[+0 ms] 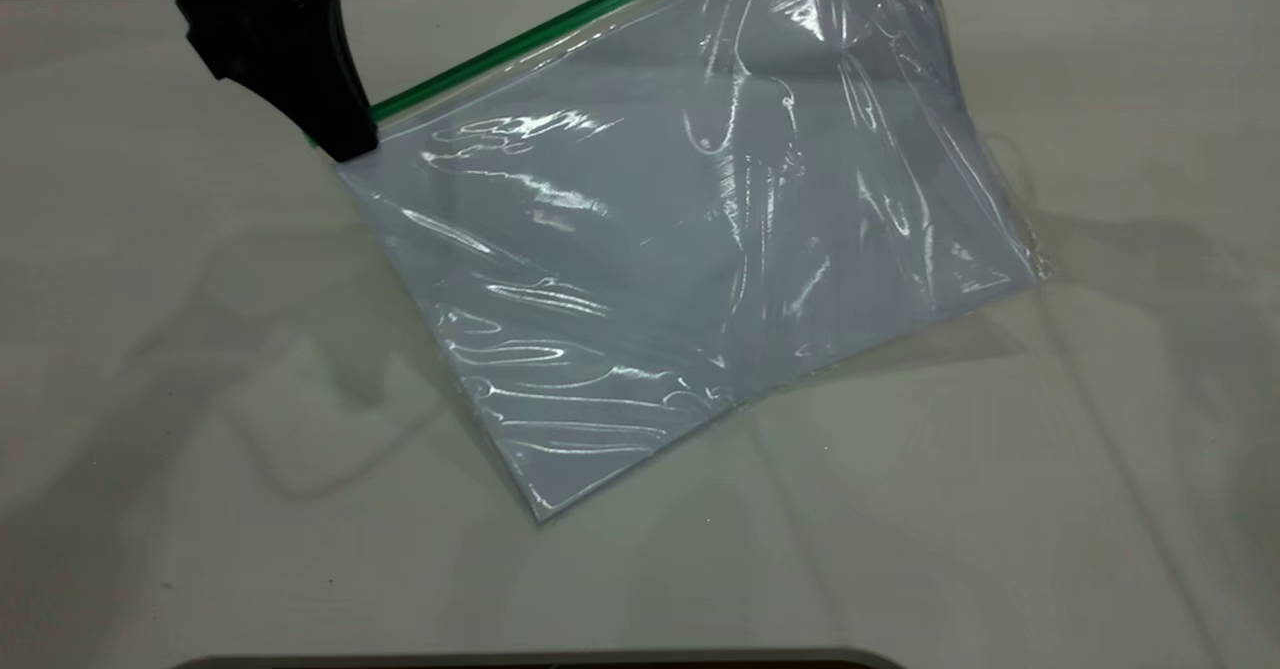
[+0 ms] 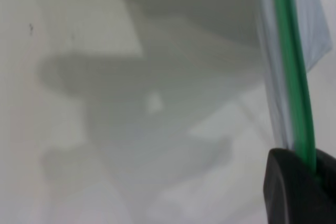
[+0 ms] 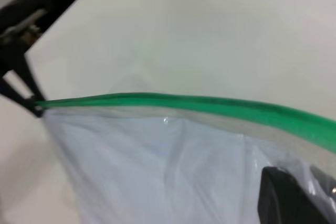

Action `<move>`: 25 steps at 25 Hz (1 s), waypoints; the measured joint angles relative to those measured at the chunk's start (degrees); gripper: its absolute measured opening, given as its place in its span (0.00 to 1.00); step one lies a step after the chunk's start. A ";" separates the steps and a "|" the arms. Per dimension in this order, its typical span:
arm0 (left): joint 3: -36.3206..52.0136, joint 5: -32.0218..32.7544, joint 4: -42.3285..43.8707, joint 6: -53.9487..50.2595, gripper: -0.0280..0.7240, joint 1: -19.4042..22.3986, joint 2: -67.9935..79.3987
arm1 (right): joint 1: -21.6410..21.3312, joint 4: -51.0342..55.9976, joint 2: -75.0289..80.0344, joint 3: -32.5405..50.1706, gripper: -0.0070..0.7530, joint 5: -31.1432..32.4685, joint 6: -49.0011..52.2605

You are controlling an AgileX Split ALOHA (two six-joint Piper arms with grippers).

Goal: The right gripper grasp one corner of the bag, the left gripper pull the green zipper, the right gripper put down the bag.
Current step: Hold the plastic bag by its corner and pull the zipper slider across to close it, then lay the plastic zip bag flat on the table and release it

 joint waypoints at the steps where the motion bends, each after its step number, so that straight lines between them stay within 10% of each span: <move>1: 0.00 0.05 0.32 -0.11 0.10 0.00 0.00 | 0.00 0.21 0.00 0.00 0.06 -0.93 0.02; 14: 0.00 -1.00 -1.12 -0.22 0.13 0.00 0.00 | -0.13 1.50 0.00 0.00 0.21 -5.56 0.26; 25: 0.37 -8.71 -7.47 -5.75 0.68 0.21 0.18 | -1.92 4.05 -0.18 -0.17 0.78 -15.36 2.71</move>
